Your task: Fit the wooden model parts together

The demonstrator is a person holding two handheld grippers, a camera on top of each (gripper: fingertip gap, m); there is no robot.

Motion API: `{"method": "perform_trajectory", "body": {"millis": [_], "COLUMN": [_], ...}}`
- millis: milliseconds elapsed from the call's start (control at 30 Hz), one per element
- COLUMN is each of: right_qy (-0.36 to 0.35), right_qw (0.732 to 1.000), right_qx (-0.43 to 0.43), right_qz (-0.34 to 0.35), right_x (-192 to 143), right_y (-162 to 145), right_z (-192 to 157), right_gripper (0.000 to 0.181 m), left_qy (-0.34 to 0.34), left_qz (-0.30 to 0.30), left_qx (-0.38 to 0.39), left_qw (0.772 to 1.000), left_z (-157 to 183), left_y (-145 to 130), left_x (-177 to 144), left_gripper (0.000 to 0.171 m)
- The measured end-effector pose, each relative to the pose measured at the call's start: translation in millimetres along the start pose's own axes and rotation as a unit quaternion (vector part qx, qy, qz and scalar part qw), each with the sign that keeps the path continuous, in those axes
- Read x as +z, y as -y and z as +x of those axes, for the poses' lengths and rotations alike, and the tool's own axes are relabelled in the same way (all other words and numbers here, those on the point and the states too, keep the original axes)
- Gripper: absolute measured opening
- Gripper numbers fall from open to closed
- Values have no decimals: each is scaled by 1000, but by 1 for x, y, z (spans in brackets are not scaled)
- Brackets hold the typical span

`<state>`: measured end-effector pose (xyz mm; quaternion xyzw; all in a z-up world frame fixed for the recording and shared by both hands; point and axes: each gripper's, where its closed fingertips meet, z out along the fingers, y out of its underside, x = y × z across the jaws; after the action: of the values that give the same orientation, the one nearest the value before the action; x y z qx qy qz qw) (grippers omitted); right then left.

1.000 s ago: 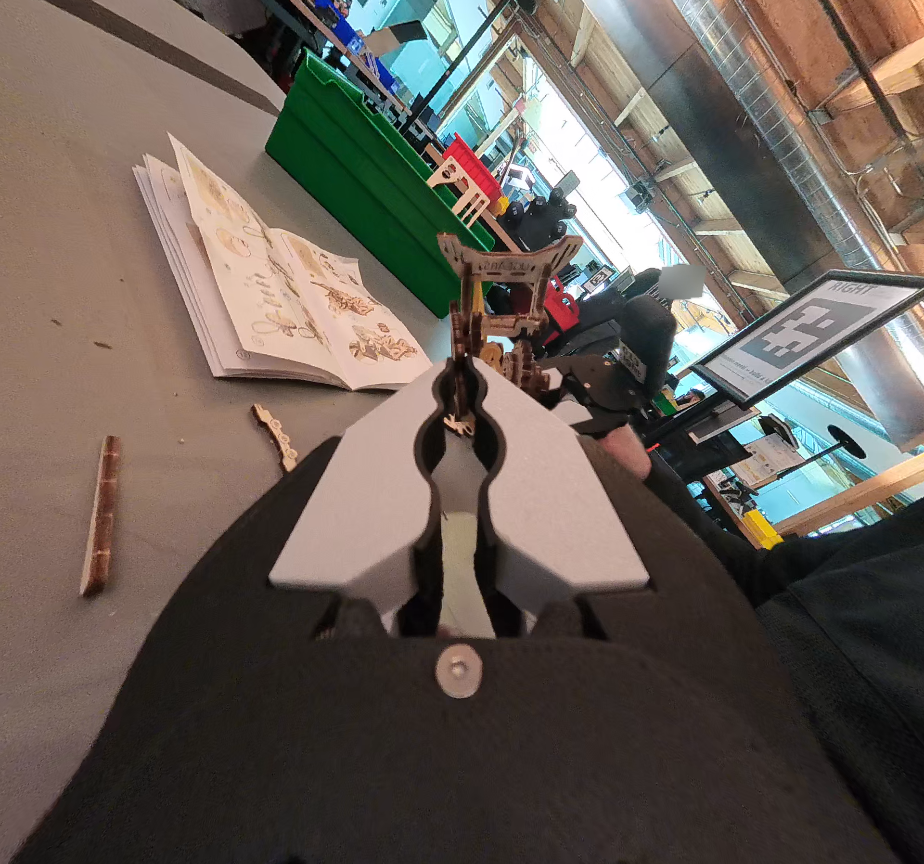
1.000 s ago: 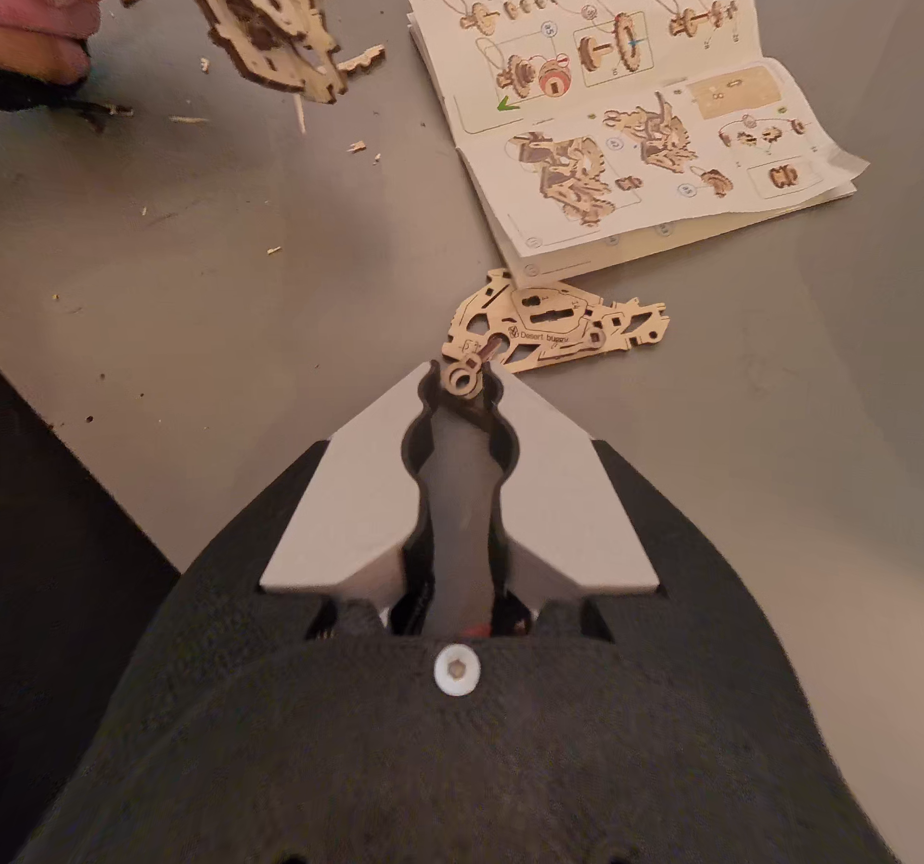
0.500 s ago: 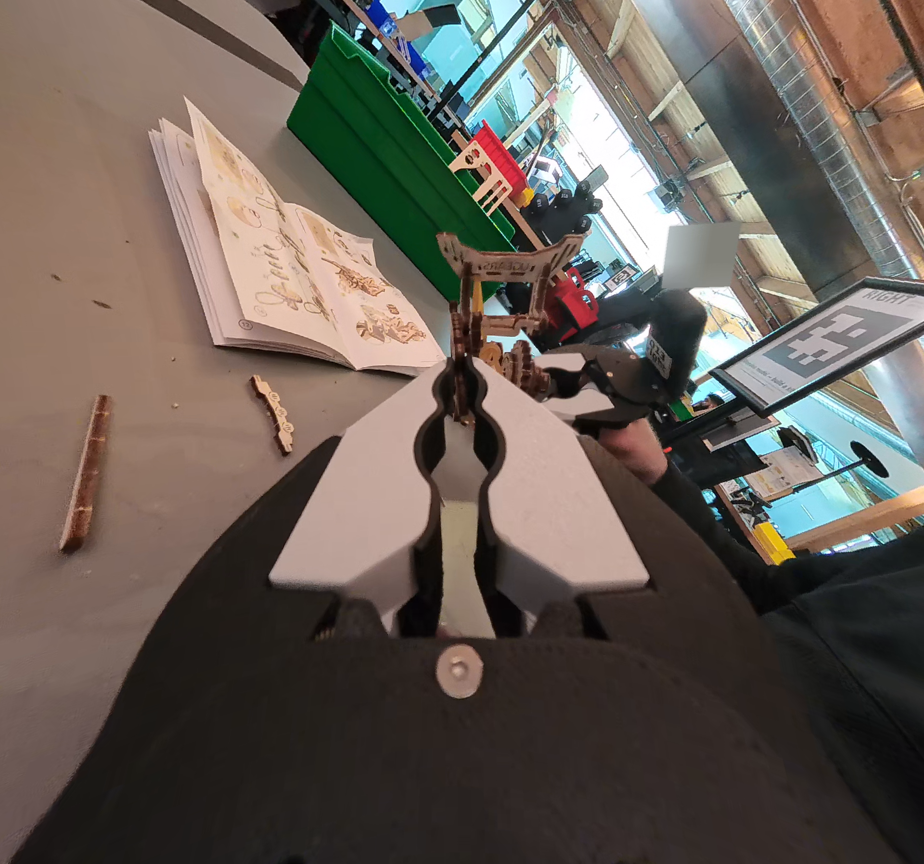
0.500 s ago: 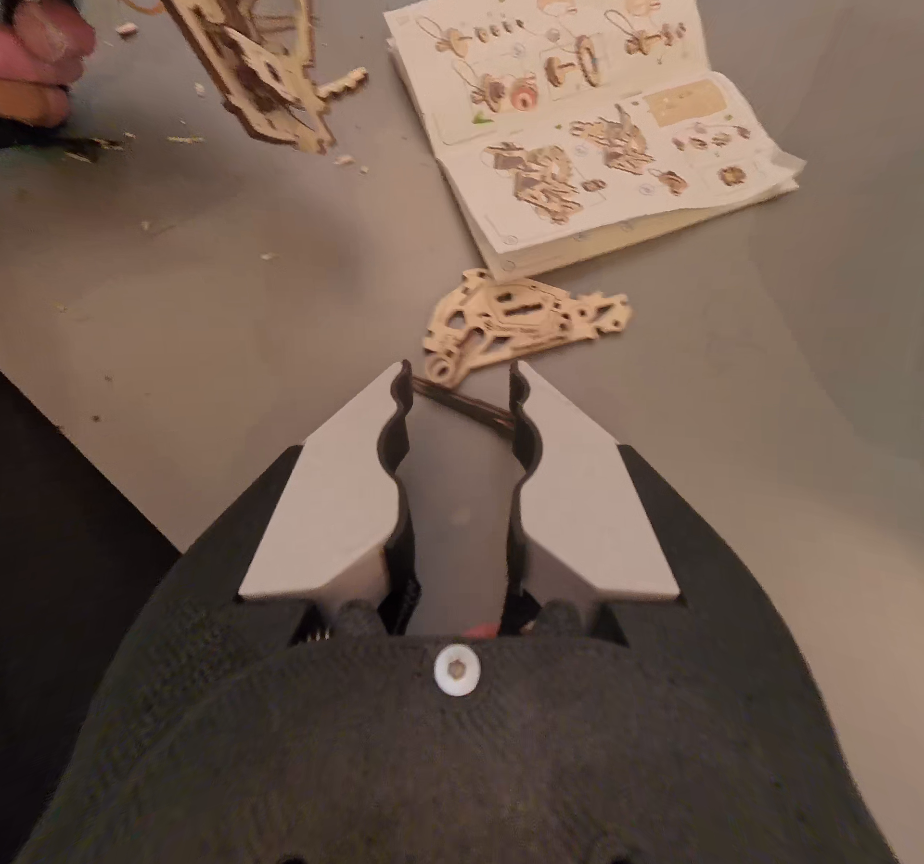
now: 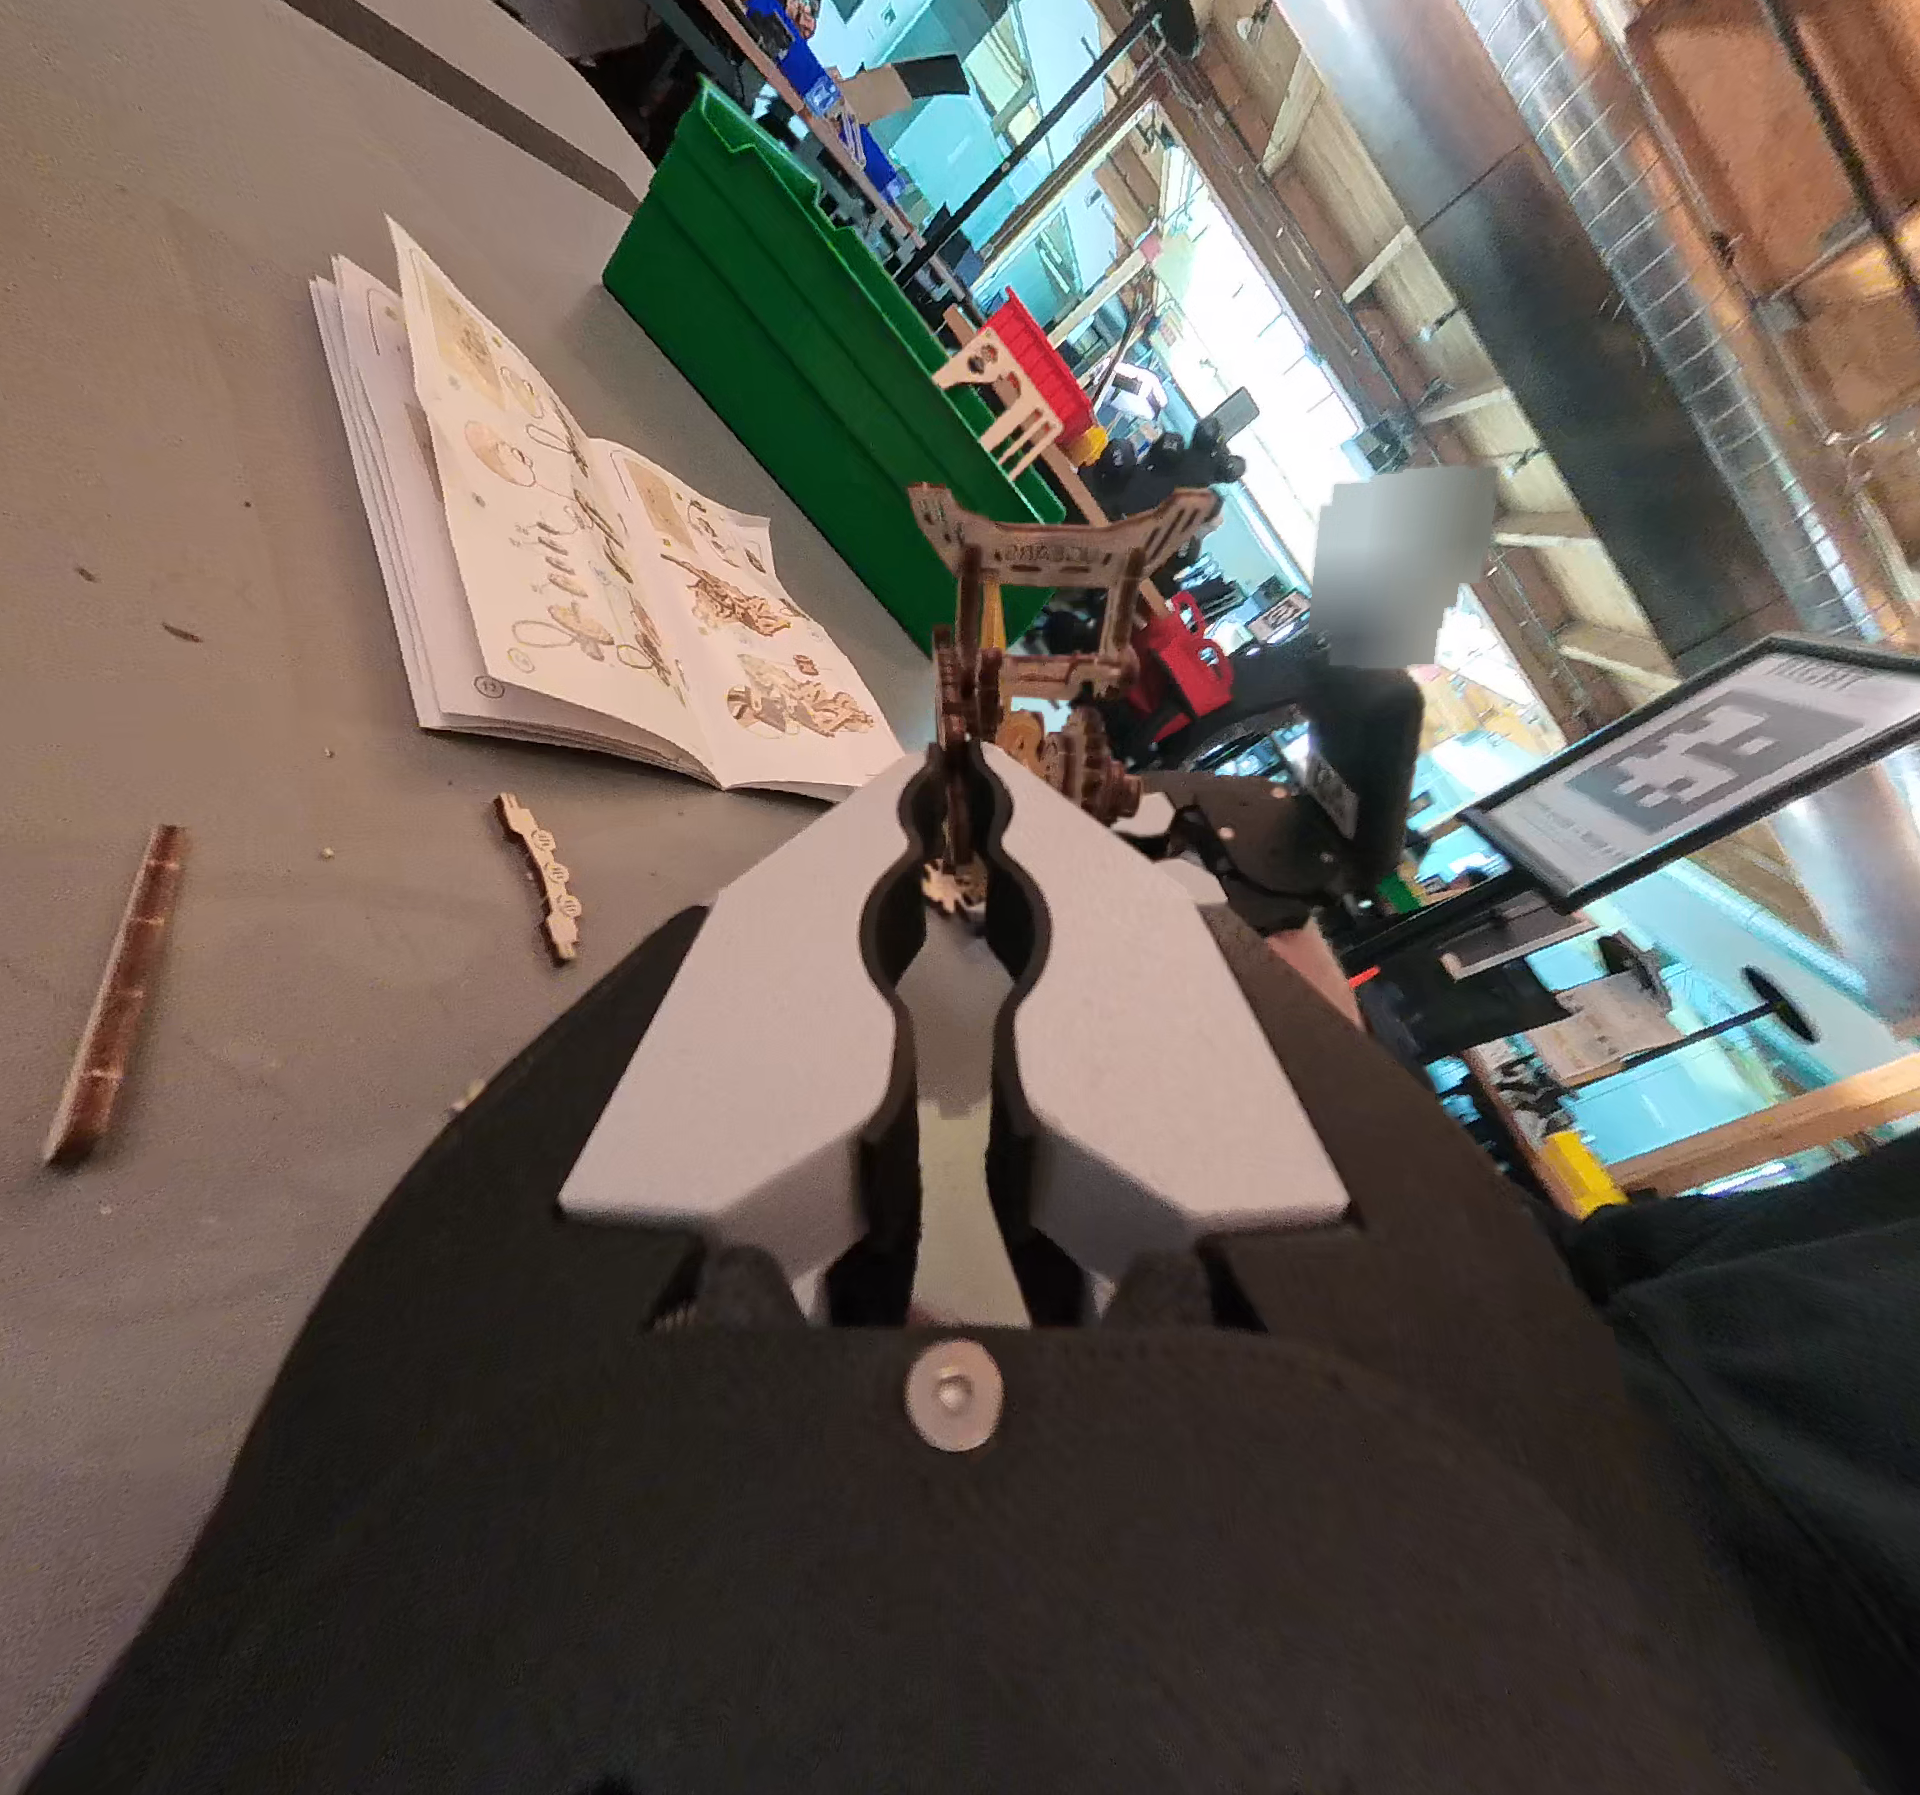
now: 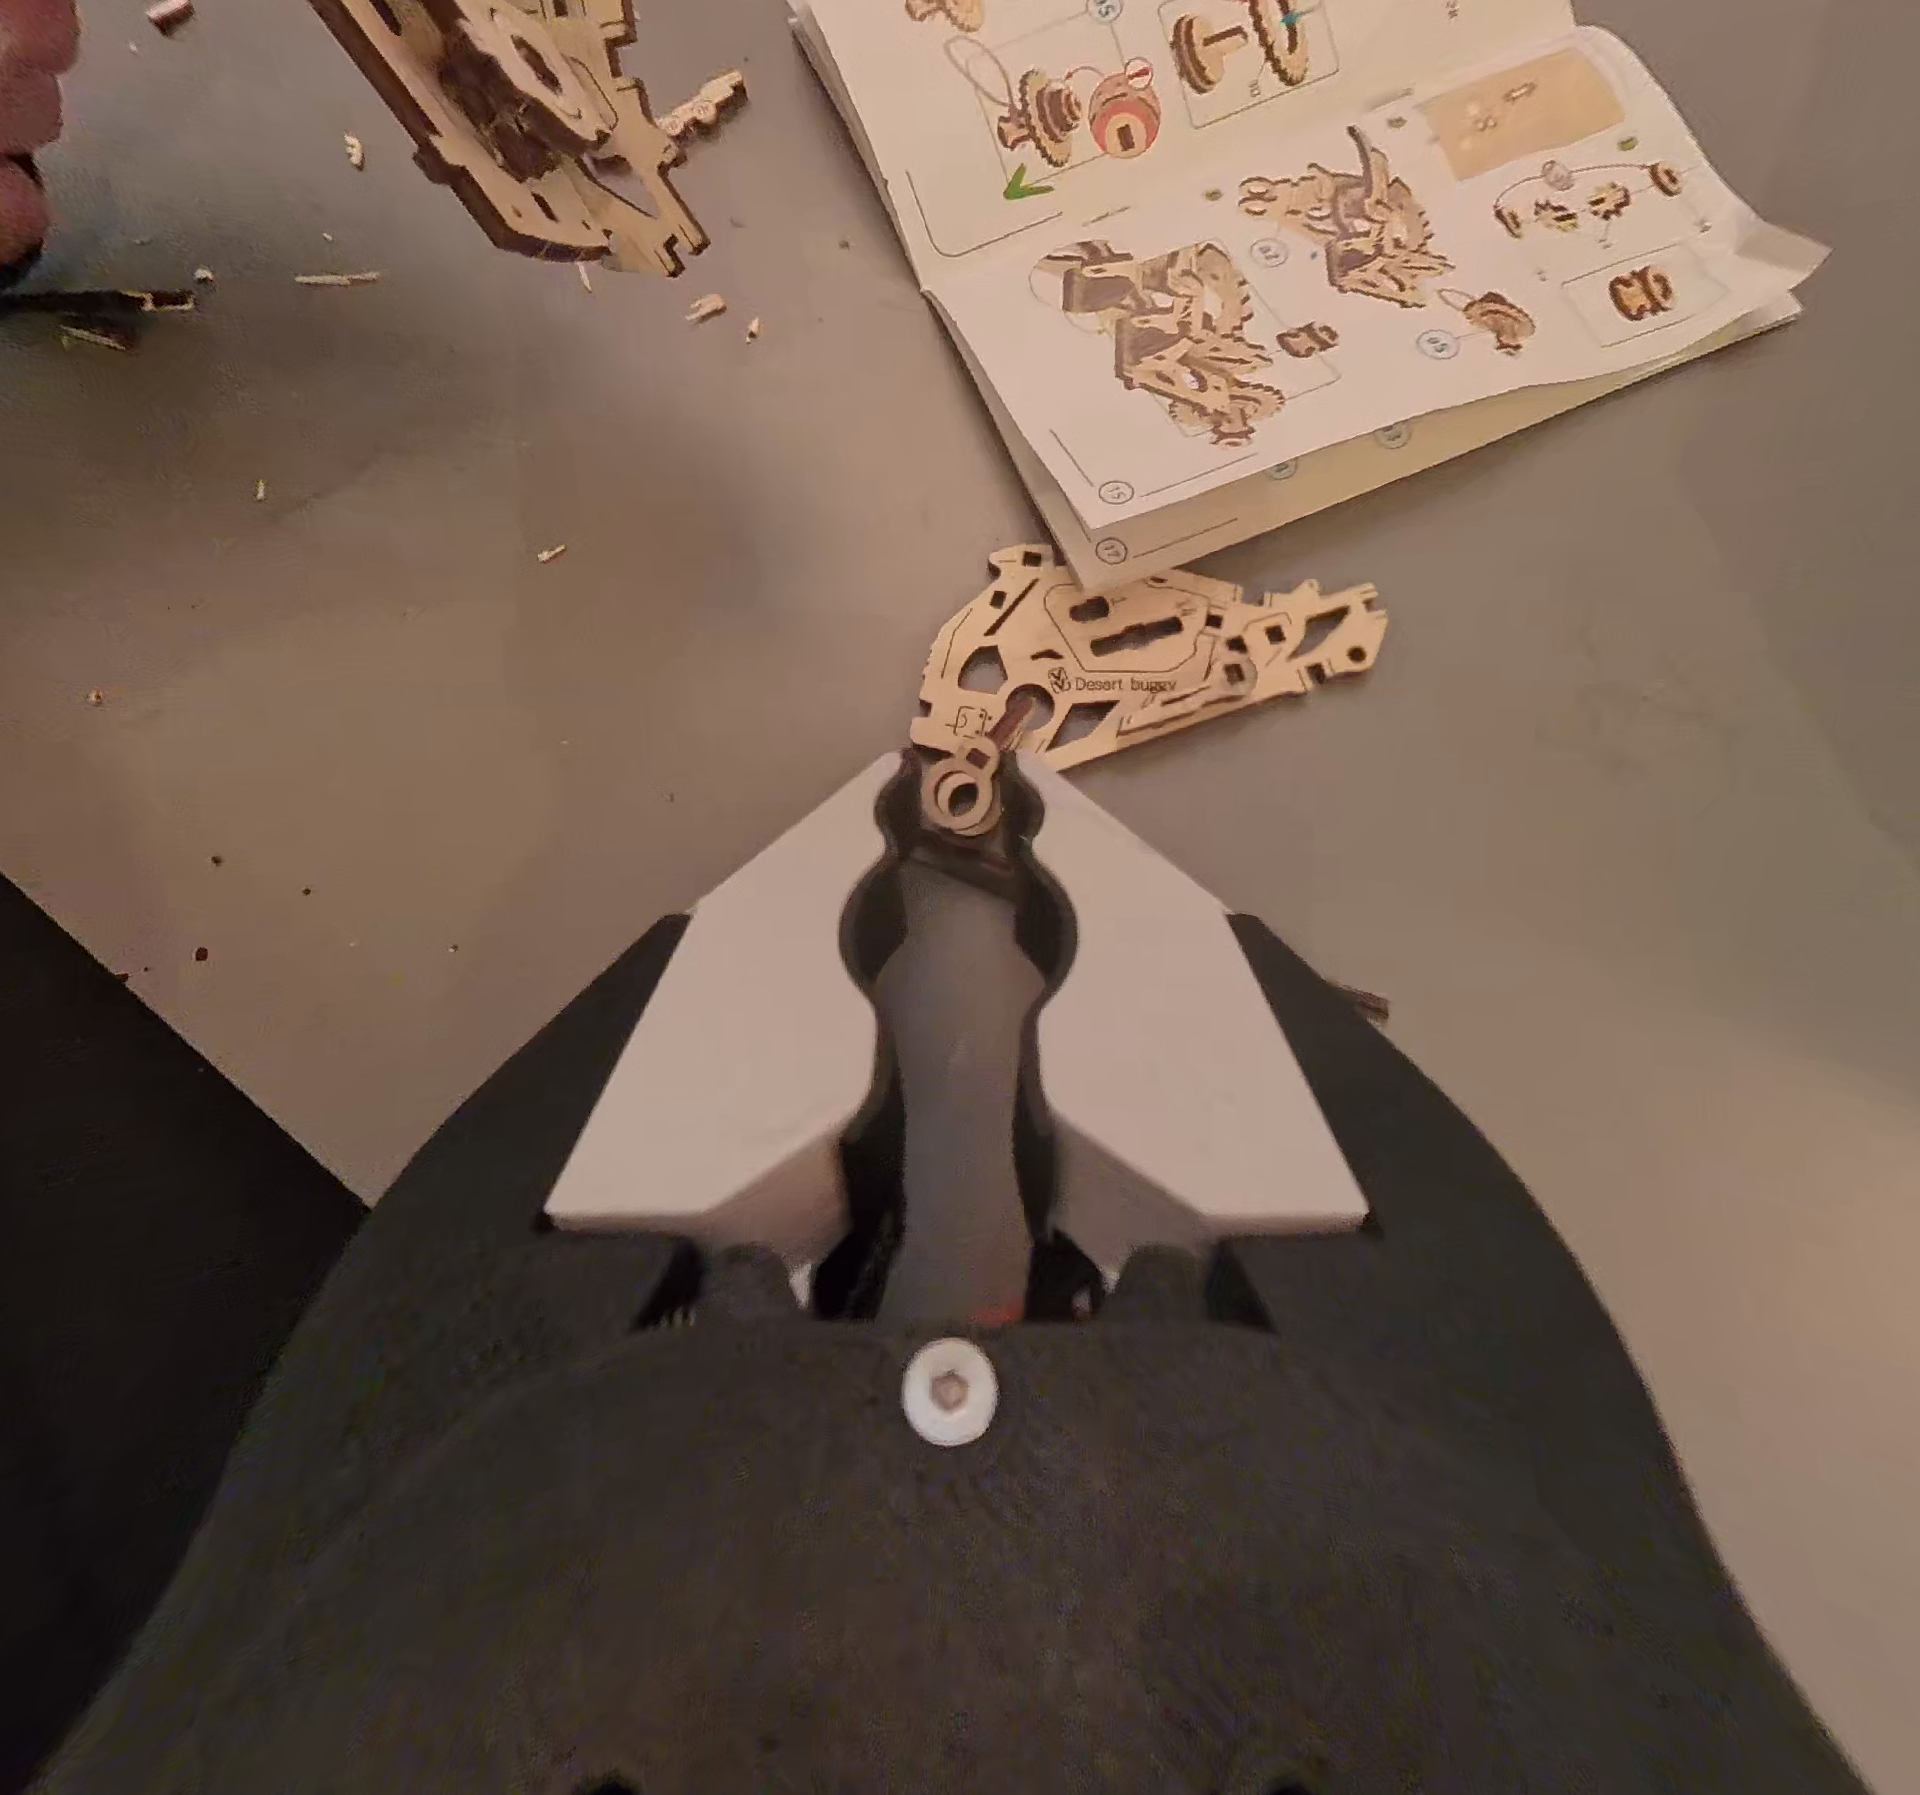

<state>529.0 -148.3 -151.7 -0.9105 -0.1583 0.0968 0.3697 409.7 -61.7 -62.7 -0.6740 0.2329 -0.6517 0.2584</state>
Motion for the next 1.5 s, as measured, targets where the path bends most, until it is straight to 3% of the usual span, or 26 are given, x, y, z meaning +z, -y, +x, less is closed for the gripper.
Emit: {"method": "perform_trajectory", "body": {"millis": [267,567,733,967,1233,1500], "right_qy": [4,45,75,73,59,17], "right_qw": [997,971,954,942,934,937], "right_qx": [24,75,80,68,60,42], "right_qz": [71,222,279,321,347,346], "right_x": [-25,-65,-72,-76,-75,-57], "right_y": [16,65,98,140,164,173], "right_z": [-1,-19,-39,-46,-46,-38], "right_gripper": [11,11,11,11,11,11], "left_qy": [-9,-8,-37,-79,-105,-98], "left_qz": [48,100,139,178,215,221], "left_qx": [-35,11,-17,-8,17,-12], "left_qw": [998,995,989,981,971,970], "left_z": [-1,7,12,20,27,18], "left_y": [8,27,37,57,88,84], "left_x": [2,8,17,35,46,55], "left_gripper": [0,1,0,0,0,0]}}
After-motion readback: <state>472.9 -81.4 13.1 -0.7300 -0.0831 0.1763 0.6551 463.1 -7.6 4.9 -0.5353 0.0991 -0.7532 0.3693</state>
